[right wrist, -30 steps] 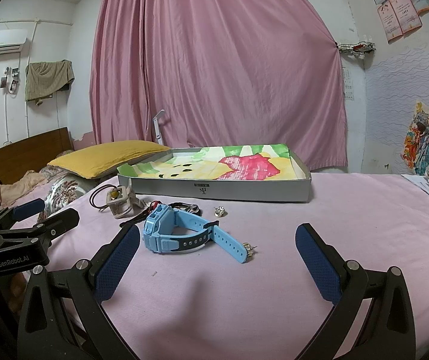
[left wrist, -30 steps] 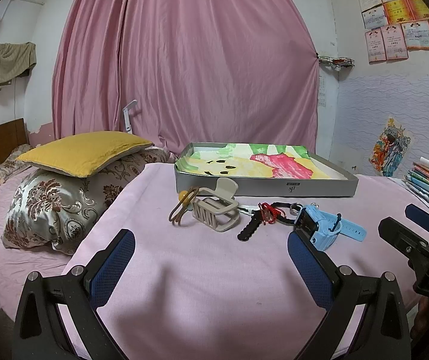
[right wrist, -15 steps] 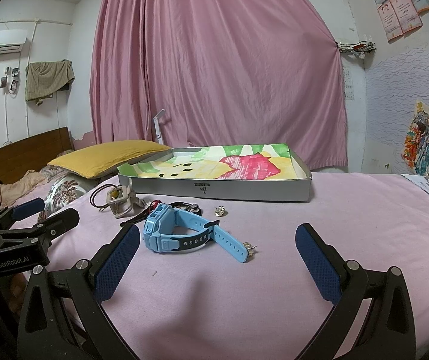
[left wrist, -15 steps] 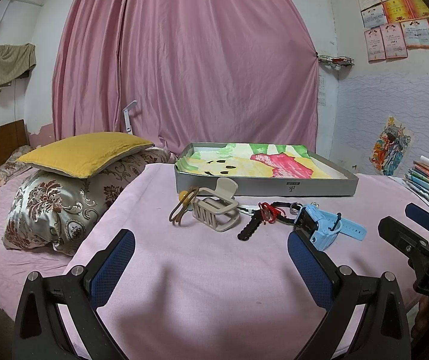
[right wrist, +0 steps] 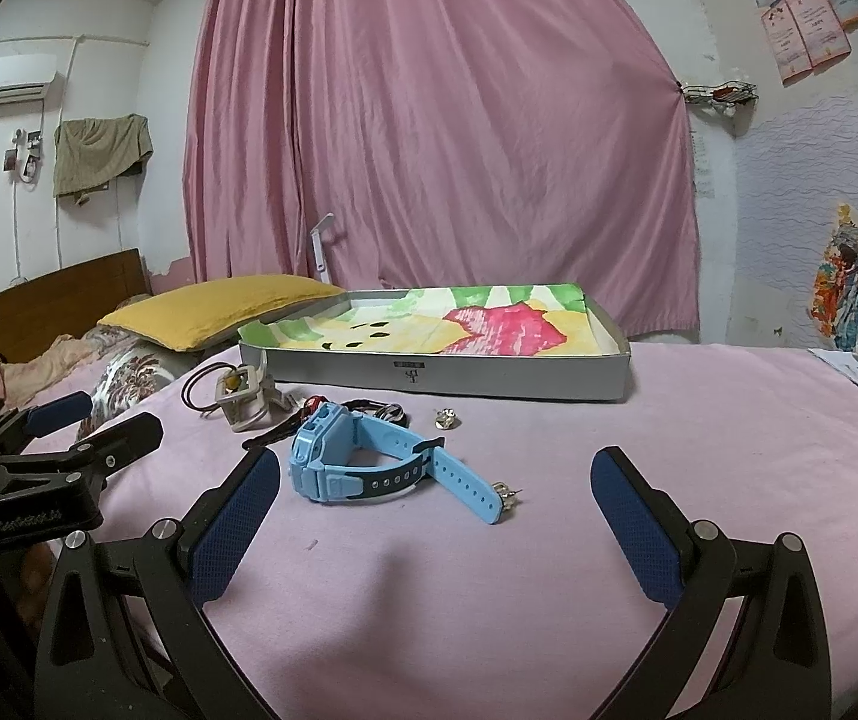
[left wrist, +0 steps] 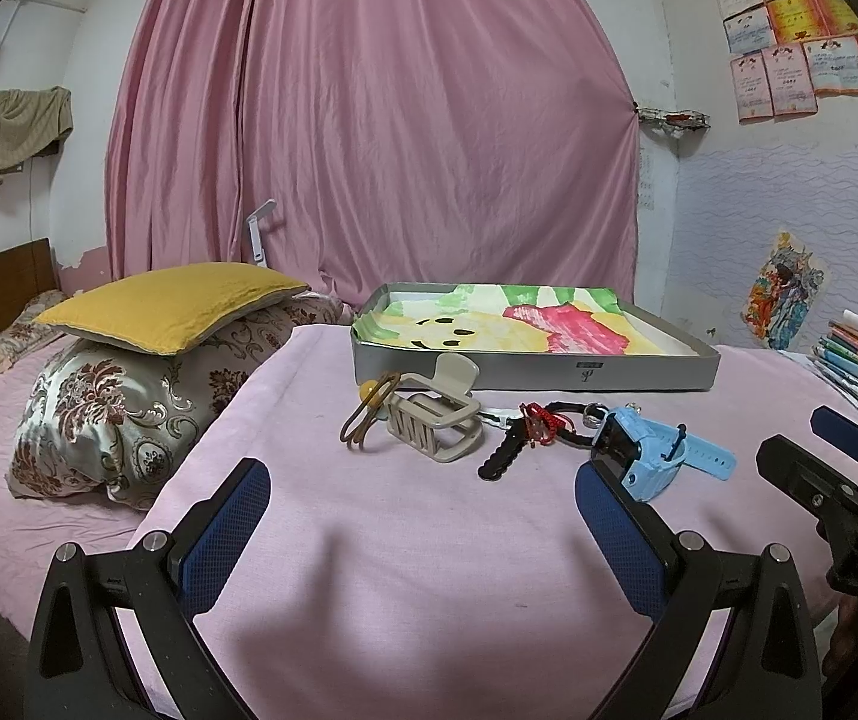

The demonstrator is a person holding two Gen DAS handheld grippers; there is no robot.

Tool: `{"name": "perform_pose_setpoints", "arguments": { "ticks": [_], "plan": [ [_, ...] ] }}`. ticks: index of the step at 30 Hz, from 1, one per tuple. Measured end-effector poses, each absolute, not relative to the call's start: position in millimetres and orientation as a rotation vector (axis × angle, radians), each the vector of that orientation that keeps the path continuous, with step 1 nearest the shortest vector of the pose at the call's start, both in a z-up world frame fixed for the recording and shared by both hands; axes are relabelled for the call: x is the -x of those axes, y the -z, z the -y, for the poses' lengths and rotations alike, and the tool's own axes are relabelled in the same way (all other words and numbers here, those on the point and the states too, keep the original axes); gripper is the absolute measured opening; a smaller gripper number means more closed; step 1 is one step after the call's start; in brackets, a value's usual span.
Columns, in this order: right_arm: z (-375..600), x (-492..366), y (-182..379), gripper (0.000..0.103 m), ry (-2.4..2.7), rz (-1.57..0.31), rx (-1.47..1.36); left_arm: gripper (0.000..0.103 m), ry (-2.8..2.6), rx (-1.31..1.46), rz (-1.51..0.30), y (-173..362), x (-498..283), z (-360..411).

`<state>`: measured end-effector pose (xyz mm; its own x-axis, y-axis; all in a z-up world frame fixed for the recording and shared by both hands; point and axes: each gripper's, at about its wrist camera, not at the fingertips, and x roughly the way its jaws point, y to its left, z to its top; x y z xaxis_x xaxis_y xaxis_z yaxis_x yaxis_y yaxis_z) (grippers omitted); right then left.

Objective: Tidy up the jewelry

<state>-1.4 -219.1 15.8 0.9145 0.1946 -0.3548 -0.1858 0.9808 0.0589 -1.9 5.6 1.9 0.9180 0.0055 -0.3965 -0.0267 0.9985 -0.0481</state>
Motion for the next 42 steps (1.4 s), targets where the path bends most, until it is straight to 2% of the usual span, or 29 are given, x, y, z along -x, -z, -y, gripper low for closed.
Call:
{"name": "perform_pose_setpoints", "arguments": {
  "ticks": [6,16,22,27,34,37,40,42],
  "plan": [
    [224,-10,-20,0.102,-0.234,-0.413,-0.045,0.102,-0.025,0.059,-0.438,1,-6,-7],
    [213,-43,-25,0.102,-0.320,-0.575,-0.038,0.102,-0.024,0.159,-0.596,-1,-50,-39],
    [194,-59,-19,0.096,-0.362,-0.650,-0.016,0.100,0.021,0.210,-0.671,5,-73,-48],
    [178,-78,-17,0.096,-0.379,-0.719,0.022,0.086,0.039,0.209,-0.709,5,-89,-50],
    [164,-106,-14,0.095,-0.387,-0.827,0.071,0.073,0.066,0.218,-0.765,9,-109,-54],
    [160,-112,-12,0.090,-0.391,-0.853,0.074,0.067,0.077,0.230,-0.765,8,-113,-58],
    [159,-112,-14,0.079,-0.382,-0.849,0.064,0.057,0.087,0.233,-0.765,6,-116,-60],
    [161,-110,-14,0.073,-0.380,-0.840,0.060,0.047,0.095,0.227,-0.764,5,-118,-60]
  ]
}}
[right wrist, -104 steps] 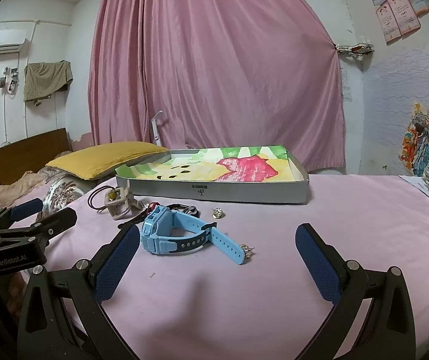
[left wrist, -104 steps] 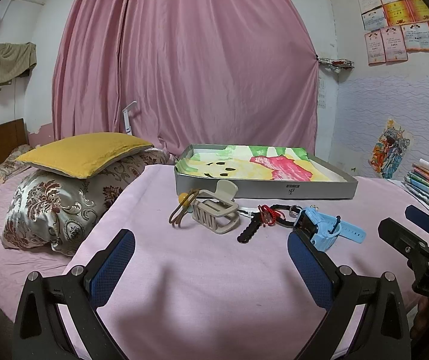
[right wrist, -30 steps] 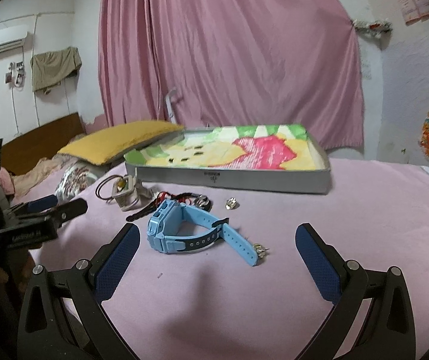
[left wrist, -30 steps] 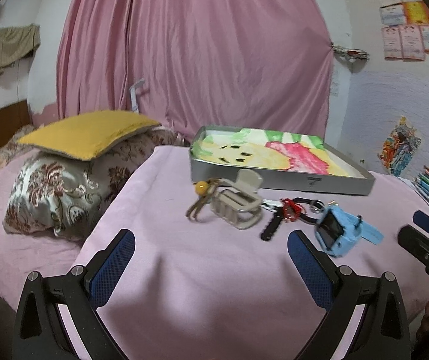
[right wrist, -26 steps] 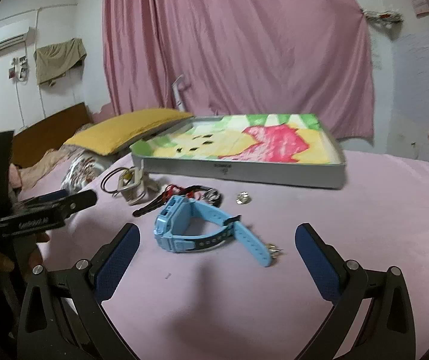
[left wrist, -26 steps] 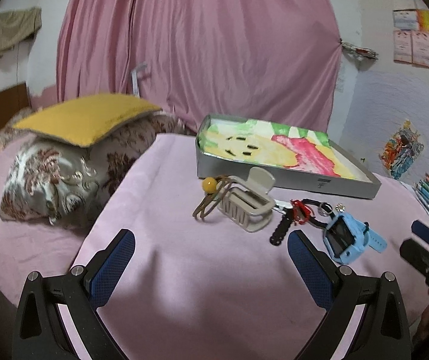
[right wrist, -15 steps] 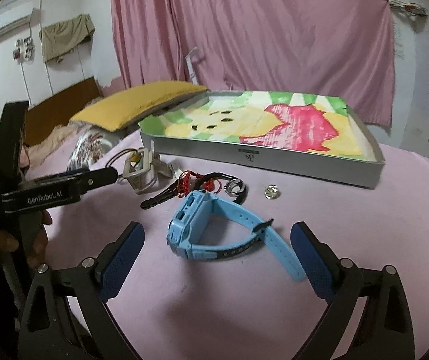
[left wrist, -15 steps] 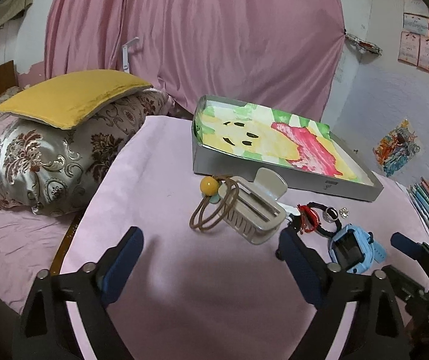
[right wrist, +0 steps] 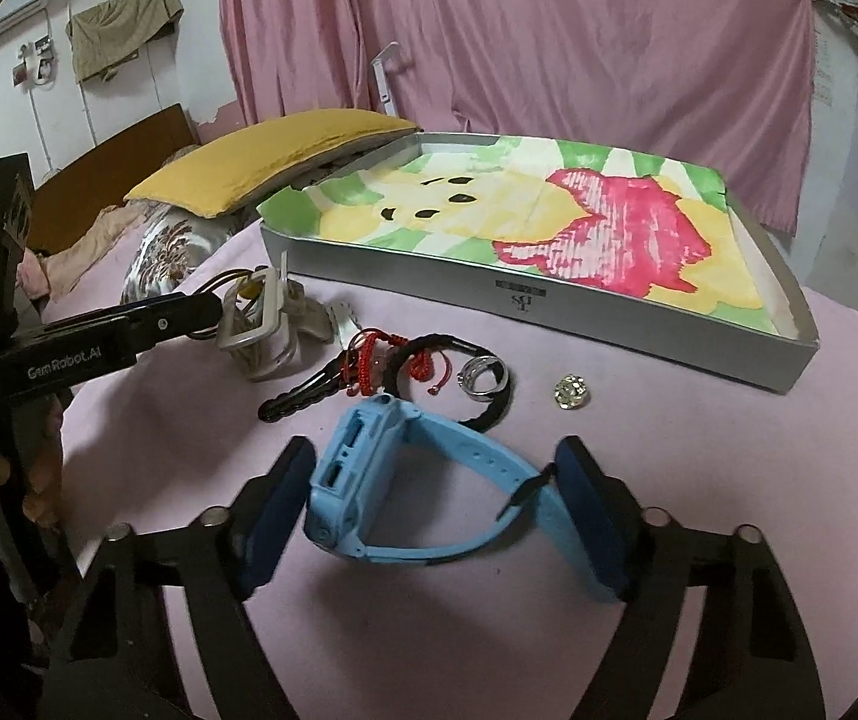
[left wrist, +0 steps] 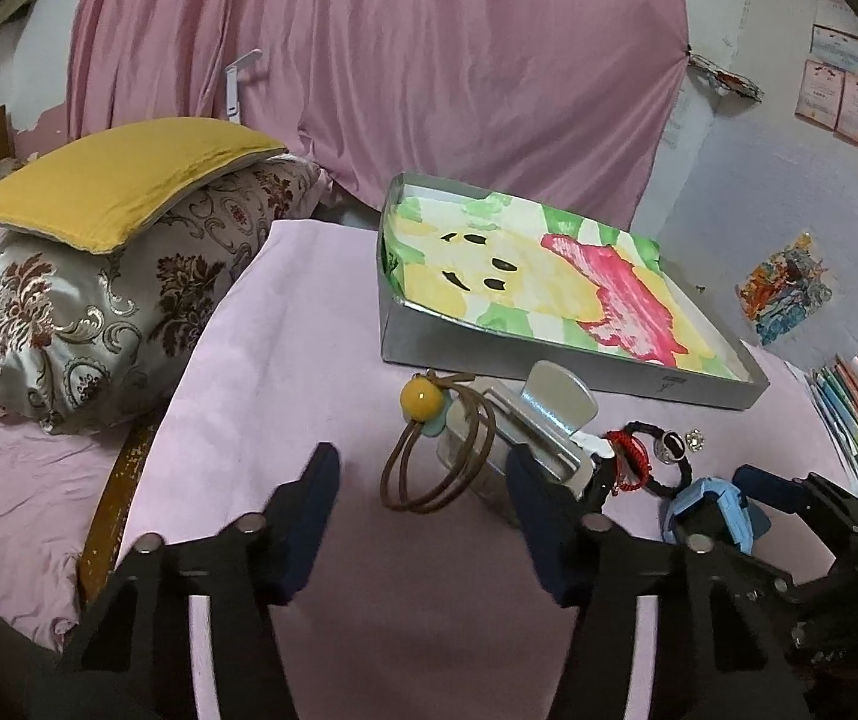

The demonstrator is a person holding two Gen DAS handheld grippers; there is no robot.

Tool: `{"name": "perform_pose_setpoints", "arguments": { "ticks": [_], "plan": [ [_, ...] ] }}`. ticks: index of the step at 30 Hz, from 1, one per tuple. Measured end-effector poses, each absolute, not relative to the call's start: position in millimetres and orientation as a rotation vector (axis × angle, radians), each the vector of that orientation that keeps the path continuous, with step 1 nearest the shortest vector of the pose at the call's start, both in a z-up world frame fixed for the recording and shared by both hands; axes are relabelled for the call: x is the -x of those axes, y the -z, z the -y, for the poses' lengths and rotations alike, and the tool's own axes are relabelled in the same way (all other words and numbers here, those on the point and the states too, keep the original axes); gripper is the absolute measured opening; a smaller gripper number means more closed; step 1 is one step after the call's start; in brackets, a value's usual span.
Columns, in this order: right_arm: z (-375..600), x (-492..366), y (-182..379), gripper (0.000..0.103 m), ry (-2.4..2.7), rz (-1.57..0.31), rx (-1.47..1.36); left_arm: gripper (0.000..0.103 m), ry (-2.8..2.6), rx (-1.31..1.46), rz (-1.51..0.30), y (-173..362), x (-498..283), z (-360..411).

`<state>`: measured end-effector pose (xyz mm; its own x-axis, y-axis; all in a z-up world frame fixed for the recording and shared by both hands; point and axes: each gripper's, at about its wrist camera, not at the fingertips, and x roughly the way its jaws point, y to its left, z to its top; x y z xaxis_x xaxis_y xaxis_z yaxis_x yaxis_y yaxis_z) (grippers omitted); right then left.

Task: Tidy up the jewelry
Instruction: 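Grasp the blue smartwatch with the right gripper while the left grasps the yellow-bead hair tie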

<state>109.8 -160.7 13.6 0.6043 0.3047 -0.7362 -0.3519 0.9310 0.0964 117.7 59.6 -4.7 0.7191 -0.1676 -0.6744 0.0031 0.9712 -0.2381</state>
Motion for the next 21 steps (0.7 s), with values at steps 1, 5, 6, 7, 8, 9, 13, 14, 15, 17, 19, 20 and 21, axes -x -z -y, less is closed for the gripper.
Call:
{"name": "perform_pose_setpoints", "arguments": {
  "ticks": [1,5,6,7,8,9,13,14,15,17,19,20,21],
  "plan": [
    [160,-109,-14,0.072,-0.382,-0.835,0.061,0.044,0.096,0.224,-0.764,4,-118,-60],
    [159,-106,-13,0.070,-0.397,-0.823,0.085,0.022,0.111,0.207,-0.765,3,-119,-60],
    [158,-106,-13,0.070,-0.402,-0.825,0.097,0.015,0.118,0.202,-0.767,2,-119,-58],
    [157,-108,-13,0.070,-0.407,-0.826,0.105,0.012,0.122,0.199,-0.768,3,-118,-58],
    [156,-110,-13,0.071,-0.412,-0.831,0.115,0.008,0.127,0.198,-0.770,3,-118,-57],
    [154,-112,-13,0.071,-0.417,-0.839,0.133,0.008,0.131,0.198,-0.771,3,-117,-57],
    [148,-118,-9,0.072,-0.423,-0.855,0.176,0.005,0.143,0.202,-0.770,3,-116,-55],
    [147,-118,-9,0.071,-0.421,-0.853,0.184,0.005,0.146,0.203,-0.770,3,-115,-55],
    [147,-117,-9,0.070,-0.418,-0.848,0.189,0.005,0.148,0.204,-0.769,3,-115,-54],
    [146,-113,-10,0.063,-0.422,-0.836,0.191,0.004,0.158,0.204,-0.765,2,-113,-53],
    [148,-109,-11,0.053,-0.437,-0.829,0.179,0.004,0.166,0.196,-0.755,1,-111,-51],
    [149,-107,-11,0.049,-0.438,-0.822,0.178,0.004,0.169,0.193,-0.752,0,-110,-50],
    [149,-105,-11,0.046,-0.440,-0.815,0.181,0.004,0.174,0.189,-0.748,-1,-109,-48]
  ]
}}
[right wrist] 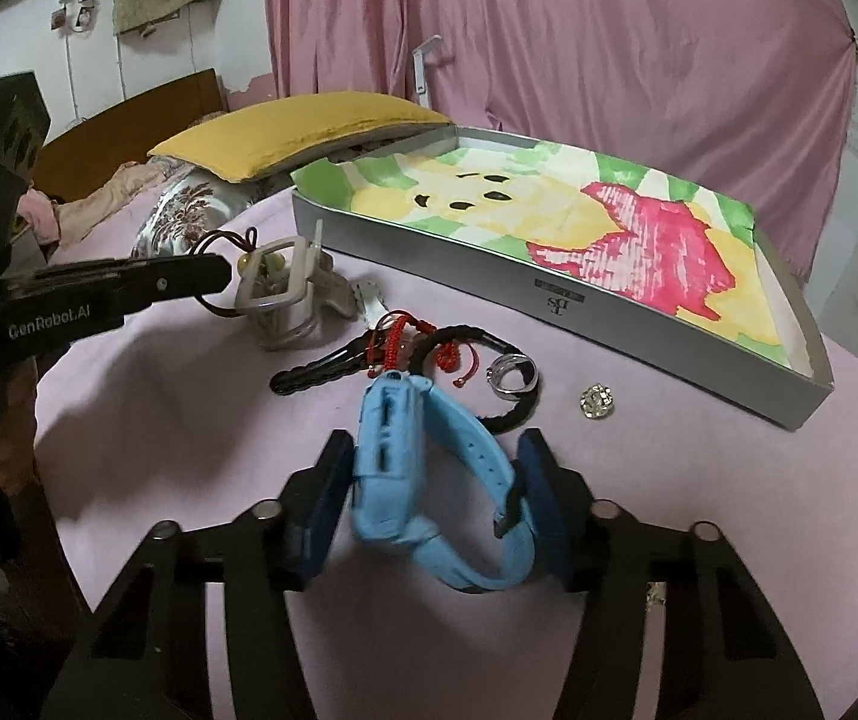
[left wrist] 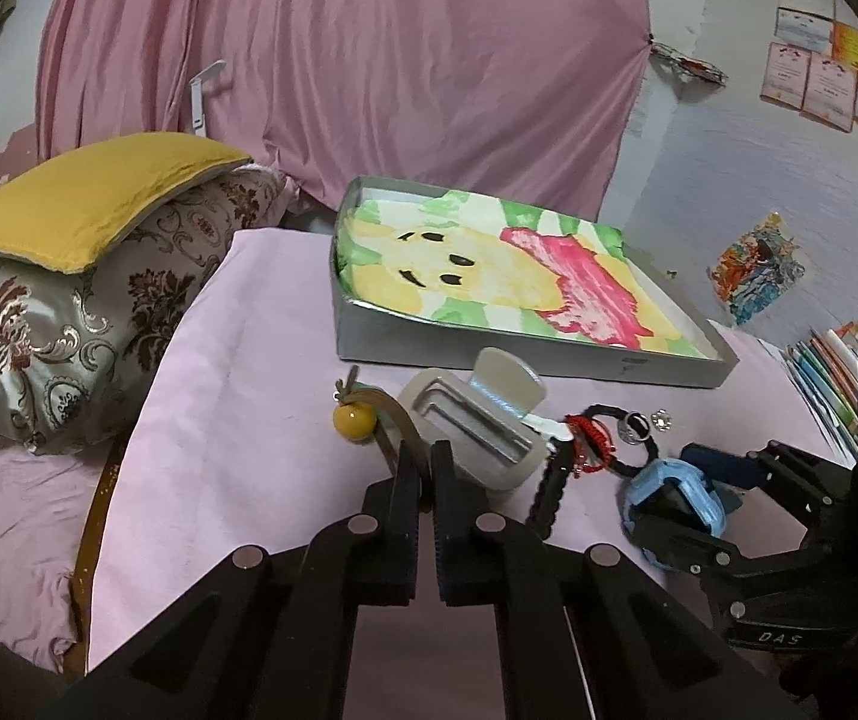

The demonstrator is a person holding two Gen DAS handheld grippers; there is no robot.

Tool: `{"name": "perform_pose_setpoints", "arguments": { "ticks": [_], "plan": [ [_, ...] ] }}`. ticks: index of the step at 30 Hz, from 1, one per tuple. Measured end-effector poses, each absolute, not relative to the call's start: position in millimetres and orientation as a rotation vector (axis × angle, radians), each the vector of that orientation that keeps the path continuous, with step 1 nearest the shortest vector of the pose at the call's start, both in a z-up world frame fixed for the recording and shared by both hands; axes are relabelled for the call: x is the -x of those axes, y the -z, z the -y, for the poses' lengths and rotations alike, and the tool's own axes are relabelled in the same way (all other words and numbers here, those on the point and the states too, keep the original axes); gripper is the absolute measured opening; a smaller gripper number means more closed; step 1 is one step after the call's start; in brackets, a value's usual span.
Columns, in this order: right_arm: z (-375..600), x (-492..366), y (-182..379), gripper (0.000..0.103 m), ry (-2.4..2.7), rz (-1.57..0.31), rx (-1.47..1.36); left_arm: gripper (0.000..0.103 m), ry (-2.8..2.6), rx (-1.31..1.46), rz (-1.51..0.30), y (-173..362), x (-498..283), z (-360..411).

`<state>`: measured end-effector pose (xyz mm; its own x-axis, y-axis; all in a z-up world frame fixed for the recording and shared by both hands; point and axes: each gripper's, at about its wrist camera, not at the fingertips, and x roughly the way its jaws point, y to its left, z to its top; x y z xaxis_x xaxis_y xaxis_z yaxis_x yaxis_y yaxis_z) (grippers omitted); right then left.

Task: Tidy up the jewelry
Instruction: 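Grasp the blue smartwatch with the right gripper while the left grasps the yellow-bead hair tie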

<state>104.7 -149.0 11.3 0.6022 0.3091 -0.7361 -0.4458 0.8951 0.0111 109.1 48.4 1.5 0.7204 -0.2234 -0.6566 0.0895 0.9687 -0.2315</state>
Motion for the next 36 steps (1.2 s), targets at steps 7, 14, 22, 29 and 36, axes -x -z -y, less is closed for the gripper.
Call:
{"name": "perform_pose_setpoints", "arguments": {
  "ticks": [7,14,22,29,36],
  "plan": [
    [157,-95,-16,0.025,-0.470,-0.776,0.103,0.003,0.183,0.148,-0.707,-17,-99,-40],
    [163,-86,-36,0.013,-0.476,-0.657,0.061,0.003,0.208,0.128,-0.647,-38,-89,-36],
    [165,-96,-32,0.001,-0.494,-0.686,0.054,0.003,0.230,0.120,-0.590,-51,-92,-31],
    [184,-87,-21,0.022,-0.507,-0.732,-0.004,0.003,0.226,0.140,-0.618,-42,-88,-32],
    [193,-72,-23,0.030,-0.535,-0.725,-0.017,0.003,0.238,0.158,-0.628,-37,-85,-29]
  ]
}}
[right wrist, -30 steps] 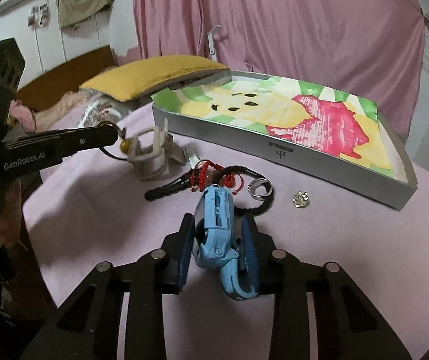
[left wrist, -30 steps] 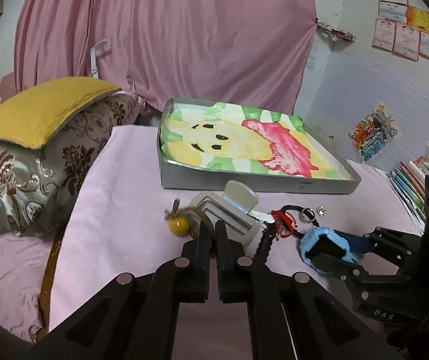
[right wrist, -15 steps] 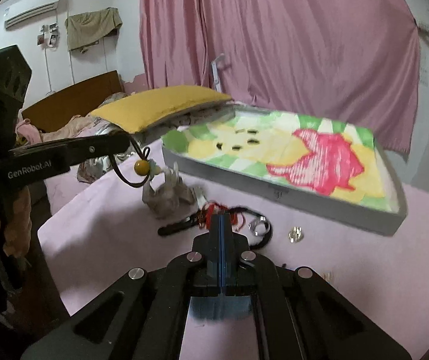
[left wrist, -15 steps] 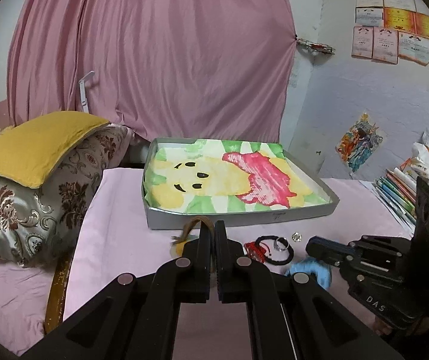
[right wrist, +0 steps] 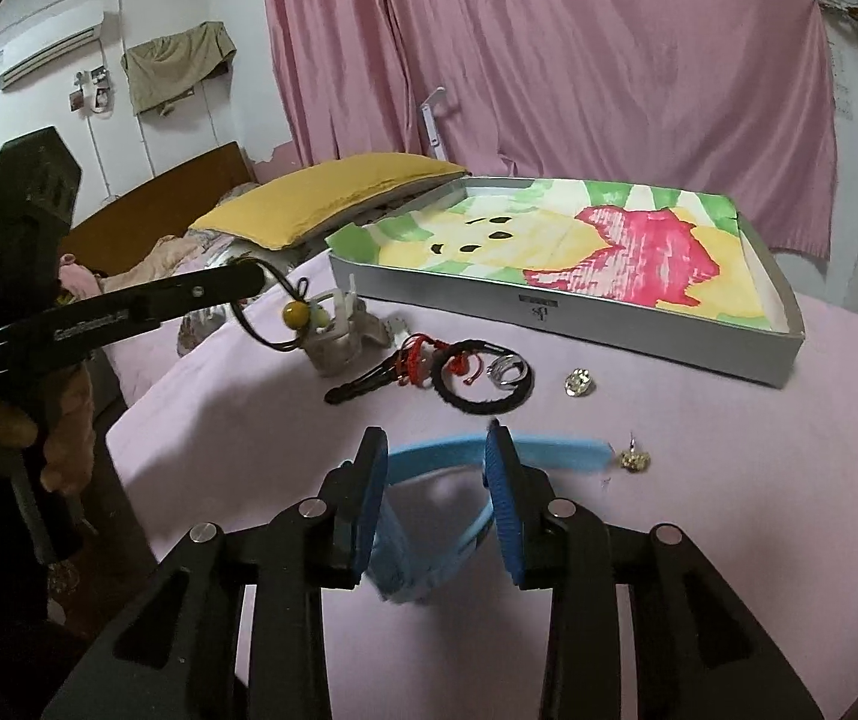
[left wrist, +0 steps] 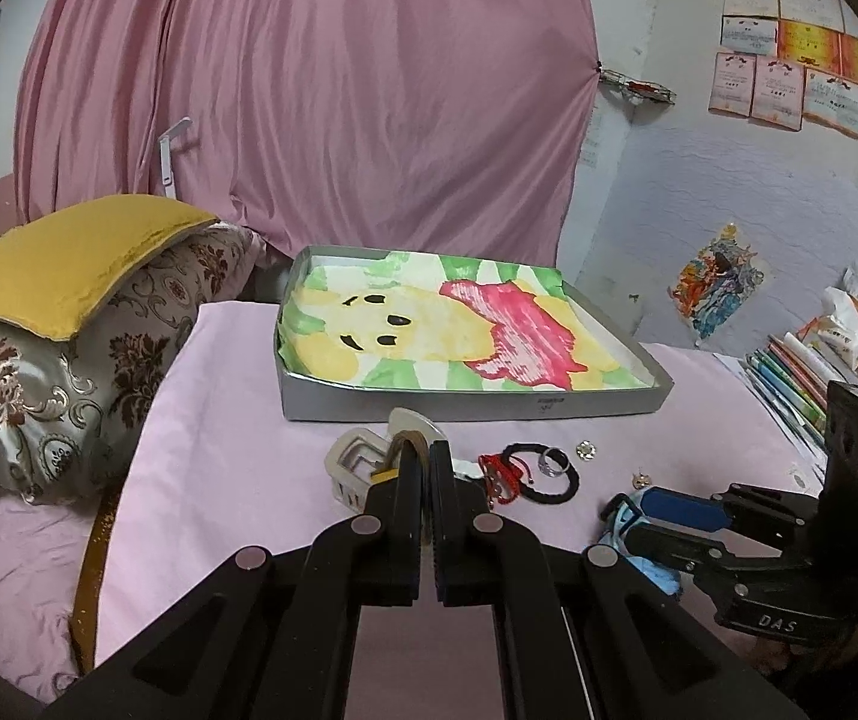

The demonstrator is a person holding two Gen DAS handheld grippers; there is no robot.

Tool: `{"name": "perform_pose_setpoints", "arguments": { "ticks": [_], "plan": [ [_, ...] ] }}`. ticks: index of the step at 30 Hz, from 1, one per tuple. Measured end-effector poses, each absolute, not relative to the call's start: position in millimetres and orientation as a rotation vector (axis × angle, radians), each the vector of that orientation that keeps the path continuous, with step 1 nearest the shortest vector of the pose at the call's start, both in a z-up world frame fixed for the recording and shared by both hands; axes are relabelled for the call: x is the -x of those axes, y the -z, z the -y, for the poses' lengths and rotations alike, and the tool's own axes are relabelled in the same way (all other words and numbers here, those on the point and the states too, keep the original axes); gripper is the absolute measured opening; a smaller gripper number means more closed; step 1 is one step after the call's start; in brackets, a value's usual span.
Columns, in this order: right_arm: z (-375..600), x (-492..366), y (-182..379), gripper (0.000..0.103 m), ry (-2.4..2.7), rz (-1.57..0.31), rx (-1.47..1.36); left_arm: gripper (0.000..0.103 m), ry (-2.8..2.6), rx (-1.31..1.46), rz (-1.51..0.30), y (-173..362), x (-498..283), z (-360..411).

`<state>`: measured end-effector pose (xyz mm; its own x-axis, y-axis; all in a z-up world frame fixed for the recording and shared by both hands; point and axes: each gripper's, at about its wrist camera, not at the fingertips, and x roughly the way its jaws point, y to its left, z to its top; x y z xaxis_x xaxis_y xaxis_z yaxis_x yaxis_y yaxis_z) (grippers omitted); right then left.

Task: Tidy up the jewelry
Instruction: 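Grasp the blue smartwatch with the right gripper while the left grasps the yellow-bead hair tie, then carry the watch and hair tie into the grey tray and open both grippers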

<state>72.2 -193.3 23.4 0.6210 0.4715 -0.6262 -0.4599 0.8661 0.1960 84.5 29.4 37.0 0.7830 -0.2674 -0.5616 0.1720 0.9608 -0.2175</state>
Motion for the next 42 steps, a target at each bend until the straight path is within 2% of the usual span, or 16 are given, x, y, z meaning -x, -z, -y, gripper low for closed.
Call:
{"name": "perform_pose_setpoints", "arguments": {
  "ticks": [5,9,20,28,29,30,33,42],
  "plan": [
    [188,-56,-29,0.030,-0.583,-0.701,0.031,0.003,0.247,0.164,-0.626,-37,-81,-25],
    [185,-48,-31,0.039,-0.644,-0.704,0.056,0.003,0.249,0.164,-0.626,-37,-78,-24],
    [155,-43,-21,0.039,-0.660,-0.695,0.331,0.003,0.259,0.161,-0.622,-40,-69,-18],
    [151,-47,-25,0.034,-0.713,-0.722,0.395,0.003,0.257,0.162,-0.623,-42,-68,-19],
    [152,-45,-26,0.032,-0.717,-0.726,0.400,0.003,0.257,0.162,-0.623,-42,-68,-18],
    [153,-43,-27,0.023,-0.723,-0.733,0.415,0.003,0.258,0.162,-0.623,-43,-69,-18],
    [156,-39,-26,0.016,-0.743,-0.750,0.435,0.003,0.259,0.156,-0.619,-44,-69,-19],
    [157,-35,-35,0.015,-0.672,-0.668,0.388,0.003,0.278,0.158,-0.611,-47,-67,-15]
  ]
}}
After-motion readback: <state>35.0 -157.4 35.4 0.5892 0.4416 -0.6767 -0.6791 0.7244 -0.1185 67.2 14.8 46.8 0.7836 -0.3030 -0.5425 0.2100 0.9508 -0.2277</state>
